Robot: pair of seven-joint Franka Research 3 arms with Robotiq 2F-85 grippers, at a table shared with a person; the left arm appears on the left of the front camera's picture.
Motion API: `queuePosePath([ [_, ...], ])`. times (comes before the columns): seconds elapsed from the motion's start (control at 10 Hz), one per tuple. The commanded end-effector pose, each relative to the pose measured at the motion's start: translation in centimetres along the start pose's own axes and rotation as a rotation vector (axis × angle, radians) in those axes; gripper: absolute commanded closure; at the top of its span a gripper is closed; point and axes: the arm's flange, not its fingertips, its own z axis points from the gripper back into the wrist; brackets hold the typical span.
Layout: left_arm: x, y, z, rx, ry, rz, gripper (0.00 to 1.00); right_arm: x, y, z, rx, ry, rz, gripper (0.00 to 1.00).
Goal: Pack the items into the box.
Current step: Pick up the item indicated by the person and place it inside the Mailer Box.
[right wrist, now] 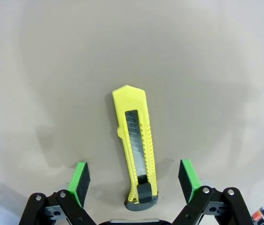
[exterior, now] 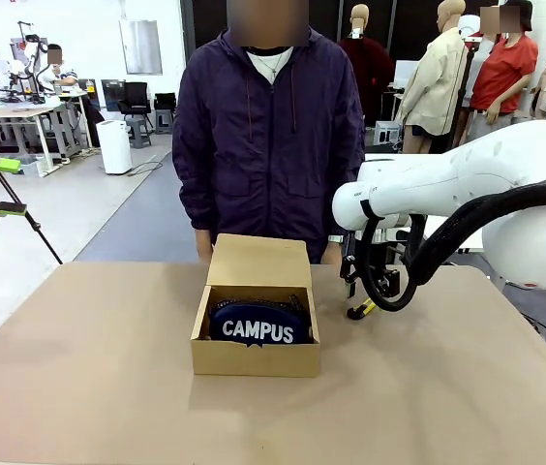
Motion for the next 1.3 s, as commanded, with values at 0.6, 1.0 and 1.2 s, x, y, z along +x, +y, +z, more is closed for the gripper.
queuePosePath([
  [0.6, 0.0, -0.3, 0.0, 0.005, 0.006, 0.01, 0.0, 0.1, -1.3, -1.2, 0.1, -0.061, 0.029, 0.0],
  [1.0, 0.0, -0.3, 0.0, 0.005, 0.006, 0.01, 0.0, 0.0, -1.6, -1.2, 0.072, -0.051, 0.043, 0.56],
  [1.2, 0.0, -0.3, 0.0, 0.005, 0.006, 0.01, 0.0, 0.0, -1.6, -1.3, 0.062, -0.05, 0.044, 1.0],
])
